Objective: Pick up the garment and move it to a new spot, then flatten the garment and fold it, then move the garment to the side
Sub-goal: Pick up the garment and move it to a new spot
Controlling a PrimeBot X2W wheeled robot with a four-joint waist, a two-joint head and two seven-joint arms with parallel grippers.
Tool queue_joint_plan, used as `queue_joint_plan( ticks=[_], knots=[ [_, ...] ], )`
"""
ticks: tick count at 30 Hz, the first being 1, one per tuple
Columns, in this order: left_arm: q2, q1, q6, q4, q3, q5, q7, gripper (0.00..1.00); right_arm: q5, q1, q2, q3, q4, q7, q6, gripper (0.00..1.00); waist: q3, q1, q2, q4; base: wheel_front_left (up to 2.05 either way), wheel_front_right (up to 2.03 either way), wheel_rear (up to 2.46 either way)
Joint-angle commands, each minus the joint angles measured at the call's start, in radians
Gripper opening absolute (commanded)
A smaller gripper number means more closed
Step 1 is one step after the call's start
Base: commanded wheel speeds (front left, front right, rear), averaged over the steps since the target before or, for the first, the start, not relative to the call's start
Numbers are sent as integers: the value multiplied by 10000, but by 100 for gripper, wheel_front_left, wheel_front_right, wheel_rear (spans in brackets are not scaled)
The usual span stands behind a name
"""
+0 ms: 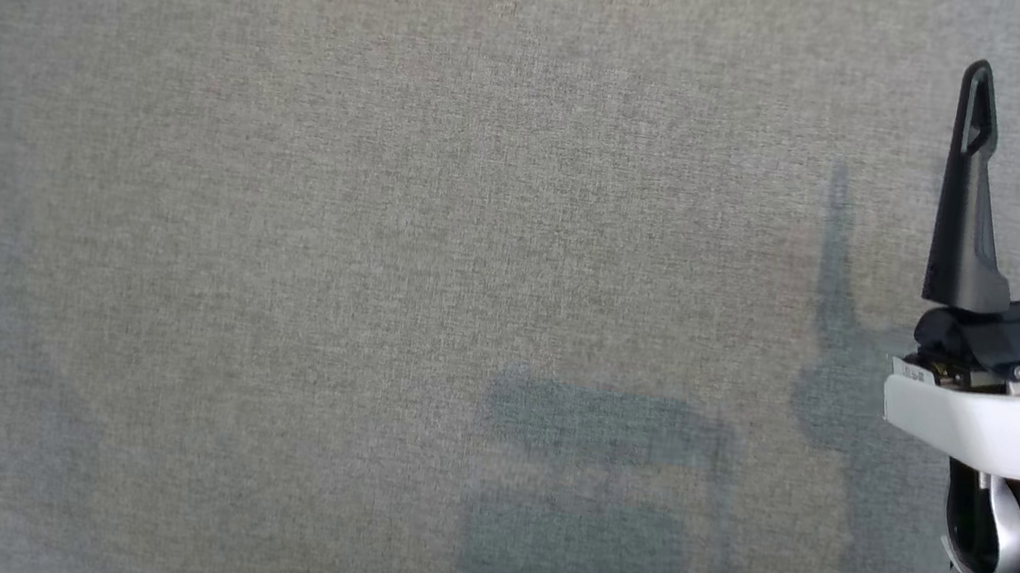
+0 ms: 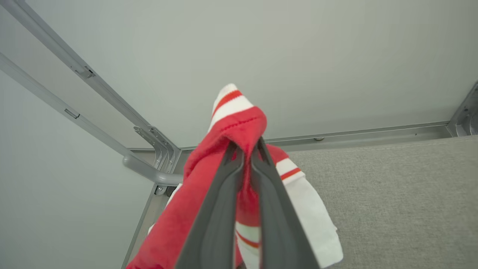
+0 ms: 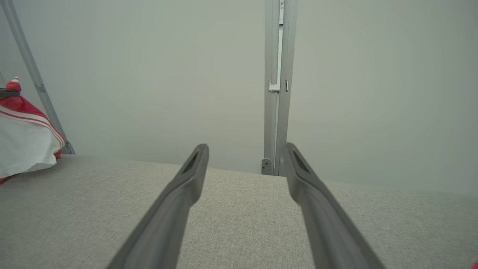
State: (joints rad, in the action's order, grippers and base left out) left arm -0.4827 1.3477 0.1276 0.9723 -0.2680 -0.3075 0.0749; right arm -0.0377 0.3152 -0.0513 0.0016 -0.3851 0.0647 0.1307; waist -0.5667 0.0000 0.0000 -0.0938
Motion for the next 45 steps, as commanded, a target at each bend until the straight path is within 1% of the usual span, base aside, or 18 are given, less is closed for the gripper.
queue_joint_plan(
  ticks=[1,6,13,18,22,27,29,33,38,42,45],
  knots=[
    [50,165,22,-211,-197,-21,31,0,-188,-235,3,-88,204,163,1,100,1199,0,0,322,0,0,0],
    [261,267,21,-1198,-1152,-421,373,0,-712,-639,5,-359,832,537,1,100,2262,0,0,612,0,0,0],
    [808,510,22,-2645,-2399,-1261,653,0,-1451,-980,5,-423,1791,1004,1,100,3482,0,0,1288,0,0,0],
    [1462,873,13,-3326,-2723,-1896,609,0,-1866,-956,-4,-150,2404,1249,1,100,3819,0,0,1797,0,0,0],
    [2137,905,-42,-3562,-2524,-2520,717,0,-2027,-983,1,-126,2766,1422,1,100,3858,0,0,2115,0,0,0],
    [2812,-183,-127,-3854,-2626,-3088,859,0,-2056,-1072,0,-224,3117,1594,1,100,3793,0,0,2308,0,0,0],
    [2821,-798,-226,-3889,-2648,-3239,826,0,-2068,-1057,3,-236,3219,1656,2,100,3755,0,0,2335,0,0,0],
    [2794,-2746,-447,-3658,-2559,-3669,489,0,-2161,-1100,-1,-160,3443,1738,1,100,3718,0,0,2405,0,0,0],
    [2337,-4755,-673,-3388,-2300,-4006,-232,0,-2150,-1144,-3,-229,3627,1808,2,100,3668,0,0,2407,0,0,0],
    [1983,-5964,-1024,-3253,-2015,-4179,-809,0,-2054,-1315,-1,-444,3714,1844,1,100,3744,0,0,2237,0,0,0],
    [1913,-6686,-1268,-3139,-1852,-4290,-1041,0,-1981,-1449,-1,-545,3756,1855,1,100,3847,0,0,2054,0,0,0]
  ],
)
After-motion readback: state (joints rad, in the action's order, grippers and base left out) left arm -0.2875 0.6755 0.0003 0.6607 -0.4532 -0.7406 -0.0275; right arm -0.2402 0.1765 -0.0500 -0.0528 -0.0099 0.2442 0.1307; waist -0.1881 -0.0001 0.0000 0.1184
